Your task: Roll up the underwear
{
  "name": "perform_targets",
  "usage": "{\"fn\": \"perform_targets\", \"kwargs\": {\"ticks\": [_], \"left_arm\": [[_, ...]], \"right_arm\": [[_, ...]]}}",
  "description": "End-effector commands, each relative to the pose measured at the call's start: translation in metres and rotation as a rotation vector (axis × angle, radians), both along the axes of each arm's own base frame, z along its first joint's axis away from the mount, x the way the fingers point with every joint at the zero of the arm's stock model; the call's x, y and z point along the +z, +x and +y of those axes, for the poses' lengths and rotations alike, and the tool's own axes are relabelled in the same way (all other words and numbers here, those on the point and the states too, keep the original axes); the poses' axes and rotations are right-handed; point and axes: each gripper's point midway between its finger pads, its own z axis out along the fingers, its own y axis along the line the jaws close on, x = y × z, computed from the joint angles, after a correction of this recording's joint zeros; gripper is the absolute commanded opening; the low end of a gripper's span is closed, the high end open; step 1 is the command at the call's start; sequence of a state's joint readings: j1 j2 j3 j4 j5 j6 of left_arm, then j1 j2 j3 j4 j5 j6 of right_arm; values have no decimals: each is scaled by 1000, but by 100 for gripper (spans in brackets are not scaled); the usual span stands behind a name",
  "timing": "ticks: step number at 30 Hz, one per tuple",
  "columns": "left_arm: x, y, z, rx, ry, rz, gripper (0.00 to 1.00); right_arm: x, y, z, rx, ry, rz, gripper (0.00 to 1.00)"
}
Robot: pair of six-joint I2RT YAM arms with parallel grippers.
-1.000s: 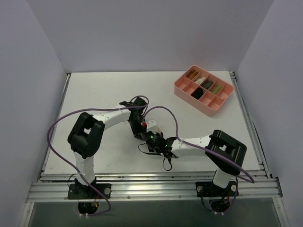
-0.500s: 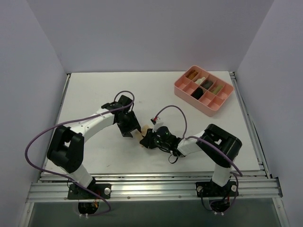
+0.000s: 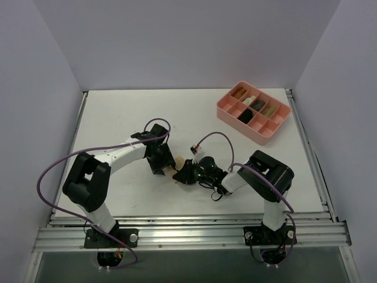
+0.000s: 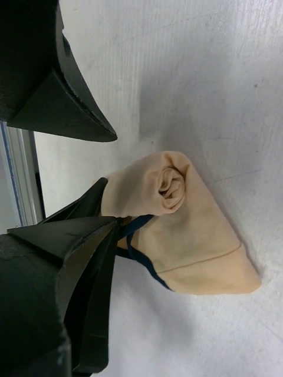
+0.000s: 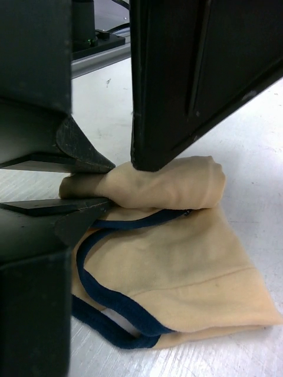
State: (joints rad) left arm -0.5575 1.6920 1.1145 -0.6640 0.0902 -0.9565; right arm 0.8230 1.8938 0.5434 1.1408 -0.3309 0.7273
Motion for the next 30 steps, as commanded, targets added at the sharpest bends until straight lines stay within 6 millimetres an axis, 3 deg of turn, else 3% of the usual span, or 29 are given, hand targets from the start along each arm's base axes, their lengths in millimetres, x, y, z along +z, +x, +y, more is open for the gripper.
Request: {"fn": "perform_targets", "kwargs": {"ticks": [1, 7, 11, 12, 14, 18, 26, 30], "left_arm": [[-14, 7, 3, 2, 40, -21, 62], [-27, 16, 2, -2, 65, -19, 61], [-33, 15, 7, 3, 97, -1, 51], [-34, 14, 7, 2, 99, 1, 42], [-37, 11, 10, 3, 107, 14, 37], [-44, 7, 12, -11, 132, 47, 25], [-61, -2, 14, -48, 171, 136, 20], [-61, -3, 11, -64, 172, 165, 20]], "right_arm": [[-113, -80, -80, 57, -425, 354, 0], [-106, -76, -75, 69, -427, 346, 1], [-100, -70, -73, 71, -440, 330, 3], [-96, -68, -71, 71, -442, 326, 4], [-91, -64, -71, 65, -453, 310, 9], [-68, -49, -77, 48, -522, 245, 28], [8, -3, -69, -1, -601, 31, 43], [26, 8, -62, -3, -694, -100, 45]]}}
